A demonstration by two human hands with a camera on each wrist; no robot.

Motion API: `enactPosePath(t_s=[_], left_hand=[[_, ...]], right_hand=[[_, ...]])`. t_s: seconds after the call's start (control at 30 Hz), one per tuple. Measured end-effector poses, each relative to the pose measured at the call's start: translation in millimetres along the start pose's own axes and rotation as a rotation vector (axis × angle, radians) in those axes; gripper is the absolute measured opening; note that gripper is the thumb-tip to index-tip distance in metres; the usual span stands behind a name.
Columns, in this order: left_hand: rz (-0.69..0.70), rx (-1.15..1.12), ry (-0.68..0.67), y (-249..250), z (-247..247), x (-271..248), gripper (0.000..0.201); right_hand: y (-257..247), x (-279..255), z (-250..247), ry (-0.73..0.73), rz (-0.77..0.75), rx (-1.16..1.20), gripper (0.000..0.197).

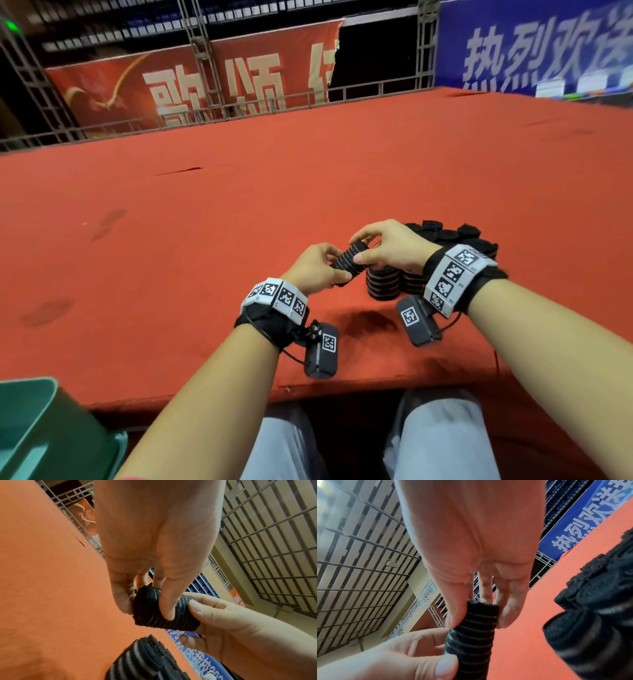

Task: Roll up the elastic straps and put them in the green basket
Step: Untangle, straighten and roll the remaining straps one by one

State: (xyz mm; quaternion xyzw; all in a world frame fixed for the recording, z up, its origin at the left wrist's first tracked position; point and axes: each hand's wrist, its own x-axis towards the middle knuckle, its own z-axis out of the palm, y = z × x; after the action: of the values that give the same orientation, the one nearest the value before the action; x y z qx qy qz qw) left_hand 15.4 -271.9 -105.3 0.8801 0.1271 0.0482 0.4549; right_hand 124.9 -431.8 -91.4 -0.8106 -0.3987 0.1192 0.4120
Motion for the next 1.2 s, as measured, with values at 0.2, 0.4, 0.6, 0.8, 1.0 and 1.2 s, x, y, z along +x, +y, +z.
enactPosePath(t_s=[0.2,0.4,0.6,0.8,1.0,1.2], left_hand=[[0.077,0.008,0.029,38,32,77,0.032],[0.124,0.021,-0.049,73,75,149,0.045],[0.129,0.139,-0.211,100,108,207,0.053],[0.101,0.28,-0.294,102,129,237,0.052],[0.106,0.508,-0.44,84,138,247,0.047],[0.16,0.664,-0.447,77,142,249,0.052]], right_hand=[[35,29,-66,0.082,0.051,0.059,0.024],[86,55,-129,0.214,0.155,0.054,0.027],[133,76,-164,0.3,0.247,0.01,0.031],[167,91,-177,0.381,0.343,-0.081,0.028],[185,94,-174,0.322,0.398,-0.337,0.036],[188,97,-163,0.082,0.426,-0.453,0.041]])
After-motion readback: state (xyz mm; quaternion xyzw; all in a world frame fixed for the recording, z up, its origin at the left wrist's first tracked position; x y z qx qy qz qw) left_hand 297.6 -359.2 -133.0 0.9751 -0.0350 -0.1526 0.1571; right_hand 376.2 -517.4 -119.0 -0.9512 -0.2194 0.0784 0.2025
